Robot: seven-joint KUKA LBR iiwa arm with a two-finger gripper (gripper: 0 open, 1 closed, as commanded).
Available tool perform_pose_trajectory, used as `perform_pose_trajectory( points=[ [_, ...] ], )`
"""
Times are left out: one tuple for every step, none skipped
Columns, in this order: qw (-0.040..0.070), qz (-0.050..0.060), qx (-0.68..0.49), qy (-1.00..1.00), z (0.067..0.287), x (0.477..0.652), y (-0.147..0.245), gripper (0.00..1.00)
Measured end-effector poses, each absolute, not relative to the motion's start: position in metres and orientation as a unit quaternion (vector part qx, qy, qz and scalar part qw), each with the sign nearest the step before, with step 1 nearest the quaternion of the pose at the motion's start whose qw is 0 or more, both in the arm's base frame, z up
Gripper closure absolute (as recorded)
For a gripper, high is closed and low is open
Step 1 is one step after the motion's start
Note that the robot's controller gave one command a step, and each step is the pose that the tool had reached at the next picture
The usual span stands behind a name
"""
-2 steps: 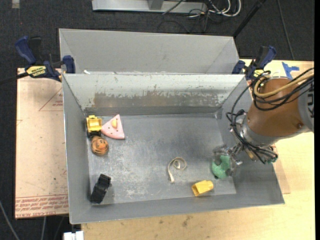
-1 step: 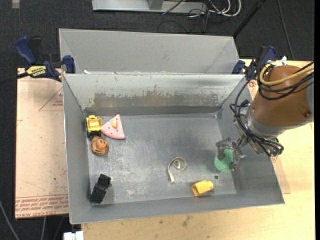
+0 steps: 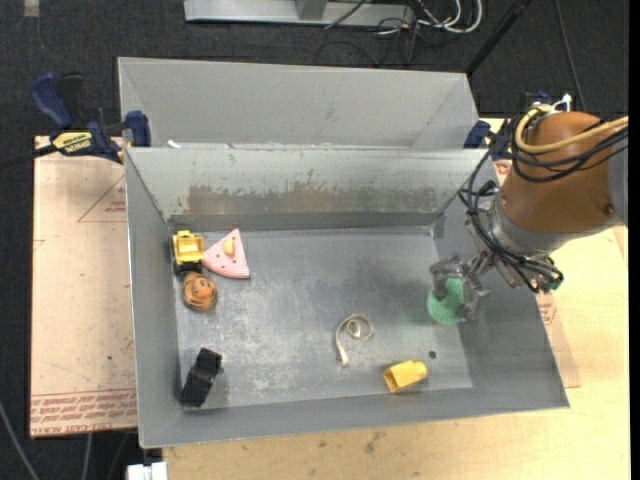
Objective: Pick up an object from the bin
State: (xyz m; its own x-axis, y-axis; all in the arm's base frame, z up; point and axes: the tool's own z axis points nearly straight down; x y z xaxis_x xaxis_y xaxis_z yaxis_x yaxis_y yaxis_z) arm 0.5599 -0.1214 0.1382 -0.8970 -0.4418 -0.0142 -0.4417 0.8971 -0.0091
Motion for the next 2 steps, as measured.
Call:
perform_pose_trajectory(
  points=[
    [-0.004,0.003,-0.231,0.973,0.148,0.532,-0.118,1.00],
    [0.000,0.001,-0.224,0.975,0.212,0.538,-0.131,1.00]
  ],
)
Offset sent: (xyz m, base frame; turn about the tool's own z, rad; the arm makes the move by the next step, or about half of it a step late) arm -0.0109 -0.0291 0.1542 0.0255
